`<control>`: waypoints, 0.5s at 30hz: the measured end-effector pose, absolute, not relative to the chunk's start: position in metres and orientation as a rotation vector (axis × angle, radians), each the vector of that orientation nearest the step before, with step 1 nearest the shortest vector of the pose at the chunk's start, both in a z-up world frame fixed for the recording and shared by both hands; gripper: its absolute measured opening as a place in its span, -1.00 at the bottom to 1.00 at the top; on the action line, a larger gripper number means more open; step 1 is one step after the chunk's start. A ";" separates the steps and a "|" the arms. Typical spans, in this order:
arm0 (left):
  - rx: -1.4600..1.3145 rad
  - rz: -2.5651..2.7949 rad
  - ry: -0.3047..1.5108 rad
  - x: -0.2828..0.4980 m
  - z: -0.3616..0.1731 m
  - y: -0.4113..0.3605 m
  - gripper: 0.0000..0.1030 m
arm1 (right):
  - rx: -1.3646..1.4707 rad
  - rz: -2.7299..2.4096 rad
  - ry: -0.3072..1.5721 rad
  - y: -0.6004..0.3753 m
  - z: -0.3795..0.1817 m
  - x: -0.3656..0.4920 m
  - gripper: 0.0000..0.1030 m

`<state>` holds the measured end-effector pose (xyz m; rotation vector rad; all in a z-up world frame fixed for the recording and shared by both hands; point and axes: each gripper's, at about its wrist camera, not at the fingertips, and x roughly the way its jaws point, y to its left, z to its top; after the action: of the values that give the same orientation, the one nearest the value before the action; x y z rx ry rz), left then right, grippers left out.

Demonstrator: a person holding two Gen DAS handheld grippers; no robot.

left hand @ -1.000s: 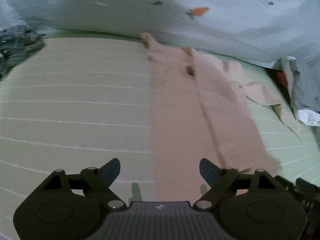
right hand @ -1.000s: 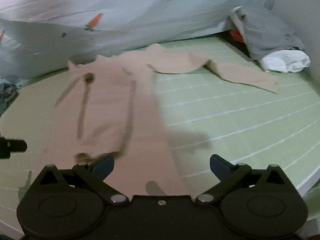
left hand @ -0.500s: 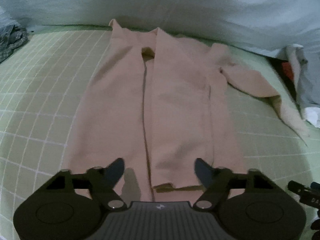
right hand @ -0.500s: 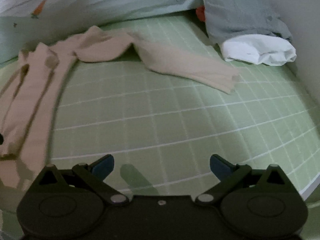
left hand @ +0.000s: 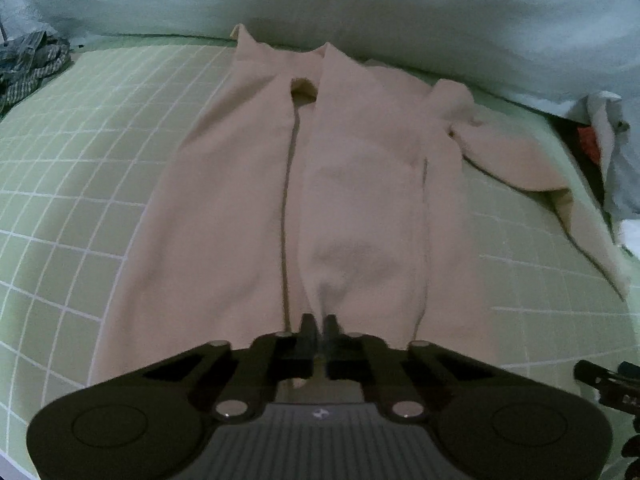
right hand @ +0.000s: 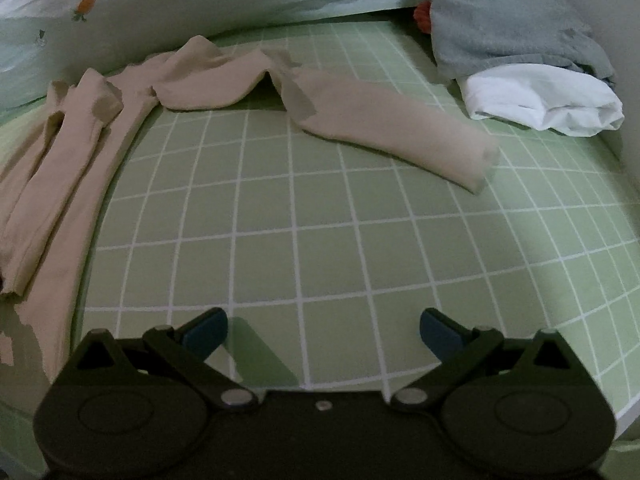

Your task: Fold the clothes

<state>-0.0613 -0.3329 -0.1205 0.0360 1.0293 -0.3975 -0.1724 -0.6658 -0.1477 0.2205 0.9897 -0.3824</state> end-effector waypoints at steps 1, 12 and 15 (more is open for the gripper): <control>0.028 -0.404 1.020 -0.063 -0.117 -0.331 -0.95 | 0.222 -0.386 0.989 -0.666 -0.148 -0.172 1.00; -0.131 -0.500 0.979 -0.066 -0.069 -0.282 -0.96 | 0.290 -0.502 0.987 -0.651 -0.147 -0.163 1.00; -0.143 -0.475 0.993 -0.066 -0.068 -0.258 -0.96 | 0.309 -0.534 0.988 -0.640 -0.146 -0.160 1.00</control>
<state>-0.0655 -0.2577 -0.0683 -0.1431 0.9931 -0.4750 -0.1603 -0.6398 -0.1463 0.3094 0.9878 -0.5338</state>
